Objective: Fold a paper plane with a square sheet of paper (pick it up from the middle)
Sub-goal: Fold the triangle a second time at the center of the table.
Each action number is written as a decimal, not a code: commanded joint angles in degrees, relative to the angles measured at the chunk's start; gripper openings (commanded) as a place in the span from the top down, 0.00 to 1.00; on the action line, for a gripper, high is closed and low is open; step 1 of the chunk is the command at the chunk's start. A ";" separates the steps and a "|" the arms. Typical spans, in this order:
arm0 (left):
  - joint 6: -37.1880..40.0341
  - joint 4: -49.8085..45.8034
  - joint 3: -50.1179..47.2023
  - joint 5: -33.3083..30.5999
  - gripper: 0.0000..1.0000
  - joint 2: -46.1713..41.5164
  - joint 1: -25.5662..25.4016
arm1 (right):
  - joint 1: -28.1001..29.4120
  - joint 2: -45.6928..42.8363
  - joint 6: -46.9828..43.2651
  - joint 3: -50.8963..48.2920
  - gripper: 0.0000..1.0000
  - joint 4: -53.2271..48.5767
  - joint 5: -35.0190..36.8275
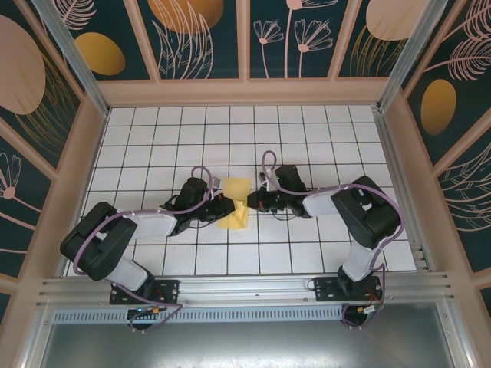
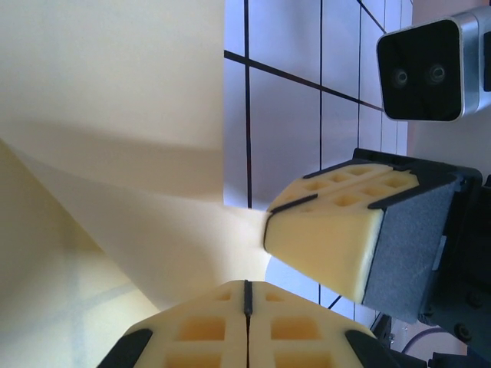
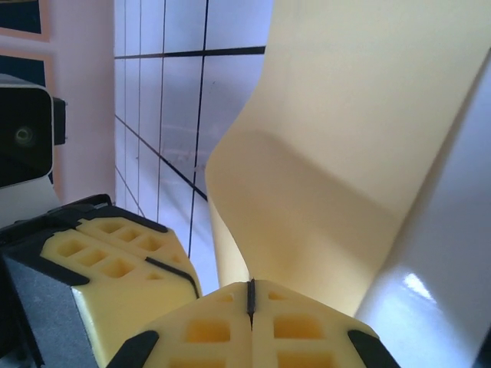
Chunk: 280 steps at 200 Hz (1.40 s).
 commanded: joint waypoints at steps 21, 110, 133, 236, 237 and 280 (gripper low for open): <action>-2.84 6.93 -0.40 2.34 0.91 1.53 0.33 | -1.55 0.16 -4.65 2.10 0.98 -3.03 0.56; -3.59 9.73 0.90 4.12 0.91 5.56 -0.03 | -1.95 2.92 -7.16 4.67 0.98 -7.37 0.83; -3.72 9.44 1.15 3.53 0.91 6.46 -0.32 | -1.95 3.59 -7.60 4.92 0.98 -7.95 0.79; -4.57 11.44 0.92 3.68 0.92 8.76 -0.56 | -1.94 5.68 -8.66 6.28 0.98 -9.26 0.73; -4.56 11.44 0.91 3.65 0.92 8.81 -0.60 | -1.95 5.70 -8.71 6.32 0.98 -9.26 0.74; -4.56 11.11 0.95 3.60 0.92 9.32 -0.60 | -1.92 6.12 -8.93 6.63 0.98 -9.87 1.15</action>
